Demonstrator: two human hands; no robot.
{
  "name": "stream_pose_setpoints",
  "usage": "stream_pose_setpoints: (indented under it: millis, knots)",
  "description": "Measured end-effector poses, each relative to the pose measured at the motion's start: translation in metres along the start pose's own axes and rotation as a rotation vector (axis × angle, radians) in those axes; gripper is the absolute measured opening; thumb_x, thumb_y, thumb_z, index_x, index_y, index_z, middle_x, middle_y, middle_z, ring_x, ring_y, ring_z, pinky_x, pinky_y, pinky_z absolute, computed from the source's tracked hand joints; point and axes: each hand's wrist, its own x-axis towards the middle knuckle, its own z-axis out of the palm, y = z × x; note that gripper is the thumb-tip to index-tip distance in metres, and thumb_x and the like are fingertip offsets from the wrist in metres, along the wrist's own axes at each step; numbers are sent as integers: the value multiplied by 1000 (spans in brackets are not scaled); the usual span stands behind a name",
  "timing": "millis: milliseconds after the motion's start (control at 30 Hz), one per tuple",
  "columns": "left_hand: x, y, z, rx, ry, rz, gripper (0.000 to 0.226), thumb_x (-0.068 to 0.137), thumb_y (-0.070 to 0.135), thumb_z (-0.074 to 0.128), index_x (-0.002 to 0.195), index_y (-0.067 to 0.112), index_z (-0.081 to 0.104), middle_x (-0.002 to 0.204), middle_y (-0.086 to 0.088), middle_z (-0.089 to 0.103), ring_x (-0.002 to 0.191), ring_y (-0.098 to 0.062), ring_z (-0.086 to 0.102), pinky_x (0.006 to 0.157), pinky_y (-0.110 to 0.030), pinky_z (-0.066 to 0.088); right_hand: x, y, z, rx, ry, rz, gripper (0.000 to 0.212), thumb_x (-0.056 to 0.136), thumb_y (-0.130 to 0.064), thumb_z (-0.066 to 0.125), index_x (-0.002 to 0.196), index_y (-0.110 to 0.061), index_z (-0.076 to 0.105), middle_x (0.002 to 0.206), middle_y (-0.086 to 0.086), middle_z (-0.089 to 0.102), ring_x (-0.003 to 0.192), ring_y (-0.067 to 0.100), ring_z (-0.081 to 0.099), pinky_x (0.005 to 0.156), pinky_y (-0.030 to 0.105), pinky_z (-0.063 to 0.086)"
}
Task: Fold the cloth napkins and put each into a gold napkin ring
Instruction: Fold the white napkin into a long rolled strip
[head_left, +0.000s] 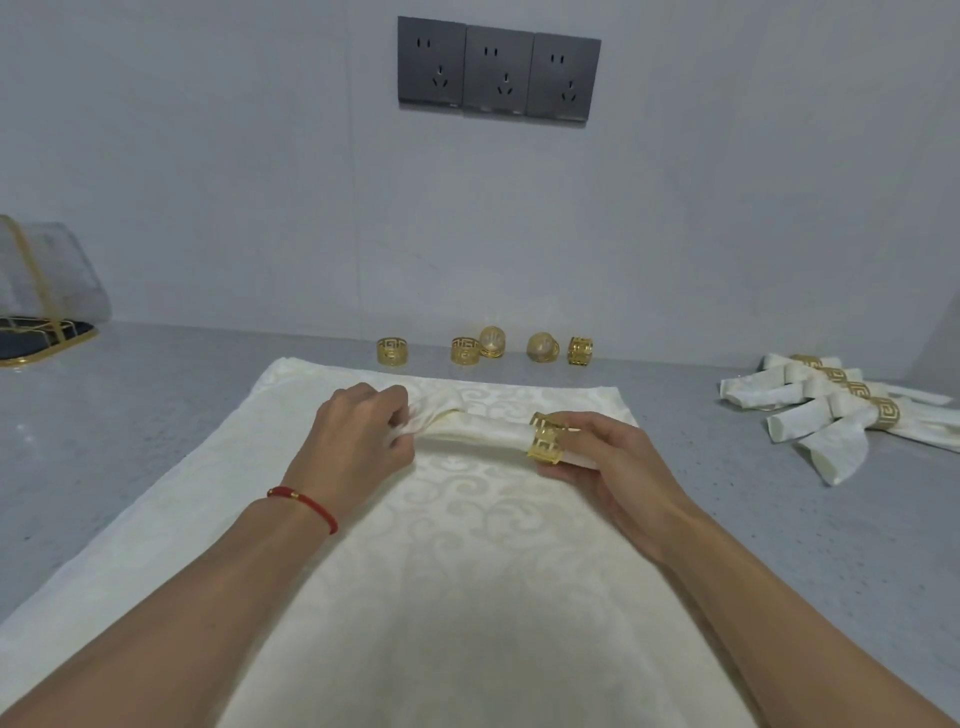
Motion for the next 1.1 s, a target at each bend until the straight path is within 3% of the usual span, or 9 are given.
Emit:
stream_pose_setpoints:
  millis: [167,267,333,433,633,767,900,1000,1100]
  knots:
    - [-2,3,-3,-35,-29,32,23,65,5,76,72,13,56,70,-2,59,66,-27,54,61,-36,48,-15,-8,3,-530,-59,-132,24,80,-23,86,102,-31,77,107,-6,75,96,15,73,82,30,61]
    - [-3,7,-5,-32,-44,43,21,66,5,76,72,13,57,71,-3,59,68,-28,54,62,-38,49,-21,-11,7,-740,-40,-262,29,74,-31,90,96,-35,73,98,-18,73,87,-1,69,69,13,52]
    - [-3,10,-6,-33,-49,57,20,67,6,75,73,12,58,72,-3,59,70,-28,54,63,-39,49,-22,-13,8,-858,-61,-365,29,75,-34,89,97,-34,70,98,-21,73,95,-6,65,78,8,46]
    - [-3,15,-7,-36,-56,71,20,67,6,76,73,12,58,72,-4,58,69,-28,52,62,-38,50,-21,-12,11,-1060,-58,-483,31,74,-51,79,100,-41,65,103,-23,70,105,-1,60,95,19,41]
    - [-8,31,-4,-58,-70,155,21,68,5,77,74,13,58,73,-3,57,71,-26,50,61,-34,45,-22,-7,20,-985,34,-487,29,79,-47,80,101,-35,67,98,-25,69,101,-1,62,86,24,48]
    - [-8,38,-4,-58,-61,200,23,67,4,77,74,12,56,71,-2,56,69,-23,47,59,-31,40,-19,-3,22,-854,65,-487,31,81,-39,80,109,-32,68,103,-23,71,101,-4,64,90,18,49]
    - [-9,39,-5,-93,-50,218,25,67,4,79,75,13,57,75,0,56,72,-23,50,62,-30,42,-19,-3,19,-791,47,-481,37,86,-38,80,119,-36,64,112,-24,69,102,-3,66,93,22,52]
    - [-8,40,-7,-124,-14,215,22,68,4,78,76,11,59,77,-1,59,74,-25,53,62,-36,49,-19,-6,20,-740,107,-421,38,87,-42,78,117,-37,56,111,-22,67,88,3,65,82,22,49]
    - [-8,41,-8,-127,19,214,22,68,2,77,77,10,59,76,0,59,74,-25,54,62,-36,50,-17,-6,23,-762,124,-384,22,87,-47,75,100,-35,62,93,-14,69,80,5,61,70,19,42]
